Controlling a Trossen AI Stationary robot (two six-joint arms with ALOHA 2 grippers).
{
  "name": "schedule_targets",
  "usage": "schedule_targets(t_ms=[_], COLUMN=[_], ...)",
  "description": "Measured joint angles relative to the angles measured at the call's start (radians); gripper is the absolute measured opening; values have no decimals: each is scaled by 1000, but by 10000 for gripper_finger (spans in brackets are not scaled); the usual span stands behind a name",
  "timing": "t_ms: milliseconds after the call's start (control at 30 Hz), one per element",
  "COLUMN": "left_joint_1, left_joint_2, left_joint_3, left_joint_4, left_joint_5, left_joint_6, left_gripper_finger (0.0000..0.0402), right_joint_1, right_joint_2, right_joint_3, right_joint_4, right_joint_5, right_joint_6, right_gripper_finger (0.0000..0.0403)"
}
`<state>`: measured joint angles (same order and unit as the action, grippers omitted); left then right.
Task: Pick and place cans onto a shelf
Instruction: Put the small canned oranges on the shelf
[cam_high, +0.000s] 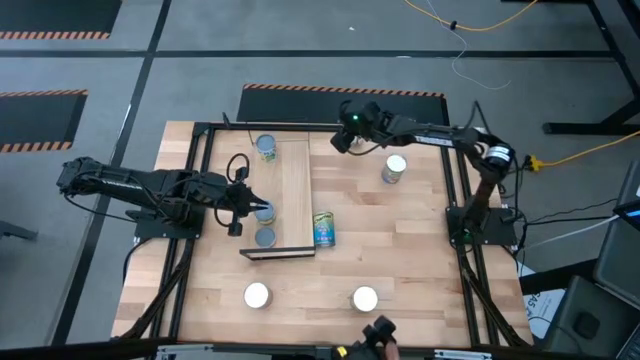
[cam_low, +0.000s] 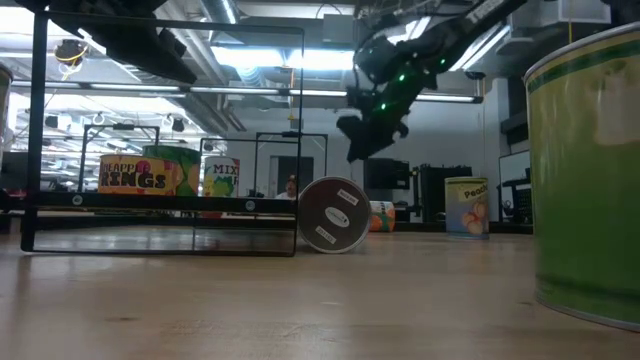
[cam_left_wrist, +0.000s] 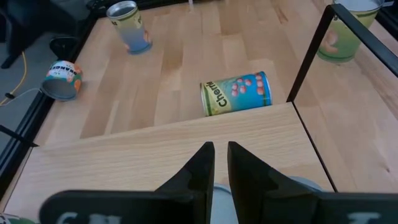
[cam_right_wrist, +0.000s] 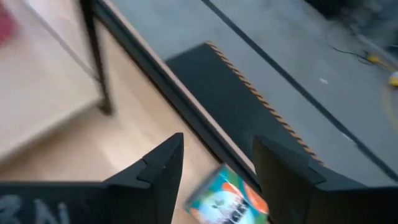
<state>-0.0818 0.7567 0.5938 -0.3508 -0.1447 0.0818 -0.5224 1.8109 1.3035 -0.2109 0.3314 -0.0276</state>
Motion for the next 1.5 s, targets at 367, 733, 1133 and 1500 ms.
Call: schedule_targets(t_ms=[367, 733, 1133, 1500], left_joint_1=[0, 0, 0, 0], left_joint_2=[0, 1, 3, 3], left_joint_3=[0, 0, 0, 0], left_joint_4=[0, 0, -1, -1], left_joint_5=[0, 0, 0, 0], left_joint_6=[0, 0, 0, 0], left_gripper_finger=[39, 39, 39, 39], right_joint_1=[-5, -12, -26, -25], right_joint_2=[90, 142, 149, 149], right_joint_3=[12, 12, 12, 12], right_joint_4=[-3, -4, -4, -4], right_joint_5=[67, 68, 67, 7], right_joint_6=[27, 27, 55, 82], right_gripper_finger=[194, 194, 194, 194])
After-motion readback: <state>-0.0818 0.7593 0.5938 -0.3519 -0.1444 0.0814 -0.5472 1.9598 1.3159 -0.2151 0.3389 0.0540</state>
